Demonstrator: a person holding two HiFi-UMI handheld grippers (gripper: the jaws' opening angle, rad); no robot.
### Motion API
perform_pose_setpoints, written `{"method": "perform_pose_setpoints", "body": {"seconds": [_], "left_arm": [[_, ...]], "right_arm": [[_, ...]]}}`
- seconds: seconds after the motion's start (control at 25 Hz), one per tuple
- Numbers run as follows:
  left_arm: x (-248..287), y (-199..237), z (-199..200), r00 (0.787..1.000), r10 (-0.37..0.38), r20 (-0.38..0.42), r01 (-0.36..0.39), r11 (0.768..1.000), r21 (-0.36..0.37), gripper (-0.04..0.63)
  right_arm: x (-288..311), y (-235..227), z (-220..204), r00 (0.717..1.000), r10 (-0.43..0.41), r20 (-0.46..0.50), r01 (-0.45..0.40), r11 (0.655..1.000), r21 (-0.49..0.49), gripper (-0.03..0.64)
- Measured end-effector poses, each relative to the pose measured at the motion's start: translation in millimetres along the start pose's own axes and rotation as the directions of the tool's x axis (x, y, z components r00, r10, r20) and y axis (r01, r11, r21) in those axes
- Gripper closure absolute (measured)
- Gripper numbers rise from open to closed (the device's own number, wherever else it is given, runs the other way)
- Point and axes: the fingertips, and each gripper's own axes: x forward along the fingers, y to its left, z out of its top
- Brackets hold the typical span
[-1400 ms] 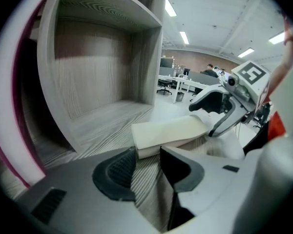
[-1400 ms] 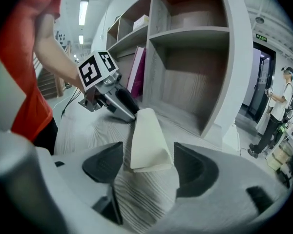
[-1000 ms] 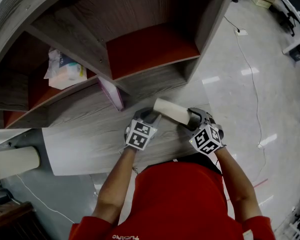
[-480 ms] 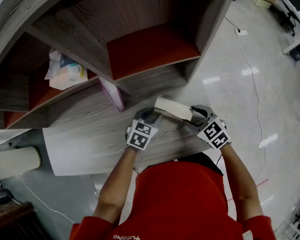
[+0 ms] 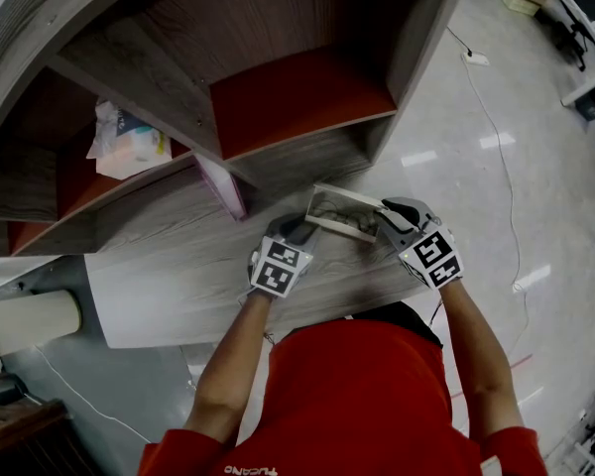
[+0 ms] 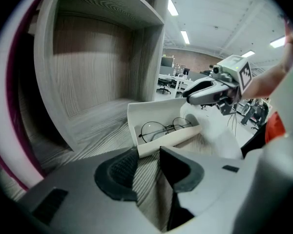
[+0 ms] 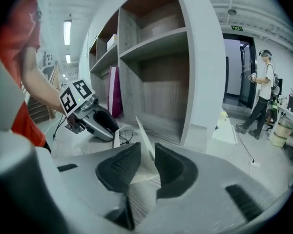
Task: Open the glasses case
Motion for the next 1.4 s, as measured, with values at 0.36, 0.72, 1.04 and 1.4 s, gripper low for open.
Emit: {"method": "perform_pose_setpoints", "body": {"seconds": [0.36,0.72,1.04,1.4], "left_arm": [[0,0,0,1.0,0.008,-0.01,-0.008,1.0,0.004,0.459],[2,2,3,1.0,0.023,-0.017,-0.023,1.0,0.004,0.459],[2,2,3,0.999,0.032,-0.015,-0.032,0.999,-0.004,0.459],[-6,4,6,0.999,0.049,0.002,-0.049,0.999,0.001,0.457]], "right_arm": [[5,-21,0,0.996,-0.084,-0.012,0.084,0.996,-0.013,0.575],[16,-44,-5,0.992,-0.123,-0.03,0.123,0.992,0.013,0.574],[16,-38,-5,0.994,-0.102,-0.031,0.102,0.995,-0.001,0.548],[5,-33,1,0.996,-0.087,-0.006,0.087,0.996,-0.028,0.509]]}}
